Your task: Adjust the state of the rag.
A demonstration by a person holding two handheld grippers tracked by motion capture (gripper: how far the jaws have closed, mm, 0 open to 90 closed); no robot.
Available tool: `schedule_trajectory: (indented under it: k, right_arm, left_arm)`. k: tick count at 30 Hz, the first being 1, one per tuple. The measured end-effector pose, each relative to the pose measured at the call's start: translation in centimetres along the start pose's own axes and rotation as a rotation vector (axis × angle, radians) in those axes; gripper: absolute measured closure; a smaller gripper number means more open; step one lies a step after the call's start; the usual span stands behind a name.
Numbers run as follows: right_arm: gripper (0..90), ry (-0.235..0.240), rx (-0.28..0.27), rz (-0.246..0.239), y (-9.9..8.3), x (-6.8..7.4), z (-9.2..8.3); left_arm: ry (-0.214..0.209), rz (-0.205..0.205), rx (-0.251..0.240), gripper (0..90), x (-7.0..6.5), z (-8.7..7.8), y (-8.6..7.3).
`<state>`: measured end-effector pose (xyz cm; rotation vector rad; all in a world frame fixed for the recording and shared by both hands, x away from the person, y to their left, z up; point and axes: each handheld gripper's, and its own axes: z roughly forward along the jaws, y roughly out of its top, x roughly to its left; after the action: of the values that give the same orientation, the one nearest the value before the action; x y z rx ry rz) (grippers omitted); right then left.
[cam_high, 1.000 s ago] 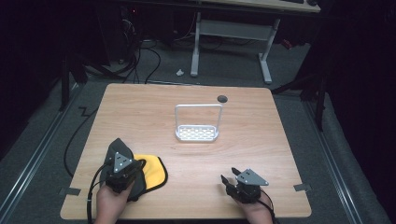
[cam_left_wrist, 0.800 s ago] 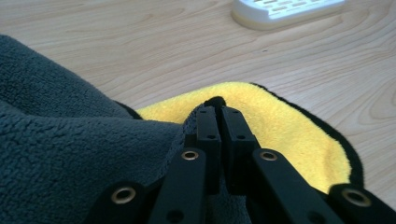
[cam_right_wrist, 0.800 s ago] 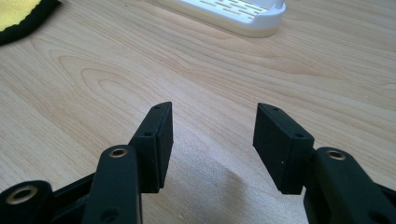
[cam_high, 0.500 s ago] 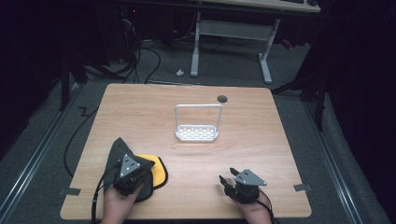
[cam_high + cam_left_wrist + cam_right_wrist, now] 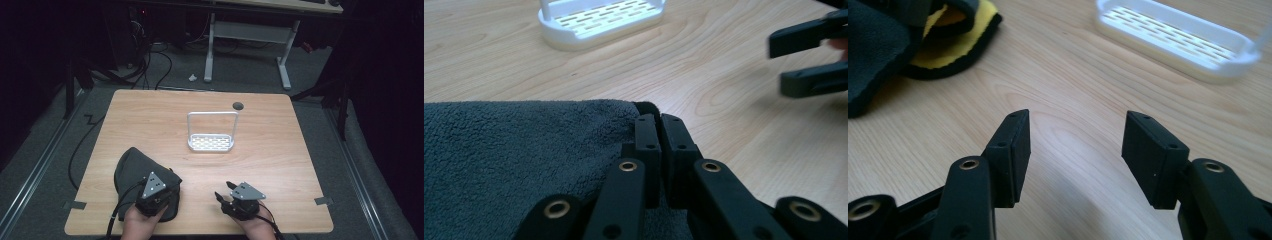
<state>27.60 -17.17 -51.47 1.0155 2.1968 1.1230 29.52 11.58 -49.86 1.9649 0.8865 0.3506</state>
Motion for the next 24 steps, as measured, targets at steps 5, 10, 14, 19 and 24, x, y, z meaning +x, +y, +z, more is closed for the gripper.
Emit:
schedule_trajectory:
  k: [5,10,14,19,24]
  right_arm:
    - [47.2,0.046,0.017,-0.037,1.8,1.8,2.4]
    - [50.0,0.087,0.039,-0.071,3.5,3.7,5.3]
    - [50.9,0.120,0.053,-0.085,4.6,5.0,7.3]
    - [51.5,0.153,0.069,-0.087,5.4,6.1,9.3]
    - [58.4,0.175,0.123,-0.088,6.0,7.0,11.0]
  left_arm:
    - [0.002,-0.019,-0.041,86.9,0.5,-1.3,0.4]
    - [0.025,-0.053,-0.090,86.9,1.7,-3.3,0.8]
    - [0.049,-0.062,-0.109,86.9,2.4,-4.3,0.8]
    - [0.071,-0.087,-0.130,86.9,3.5,-5.3,0.7]
    - [0.074,-0.086,-0.137,86.9,3.6,-5.5,0.8]
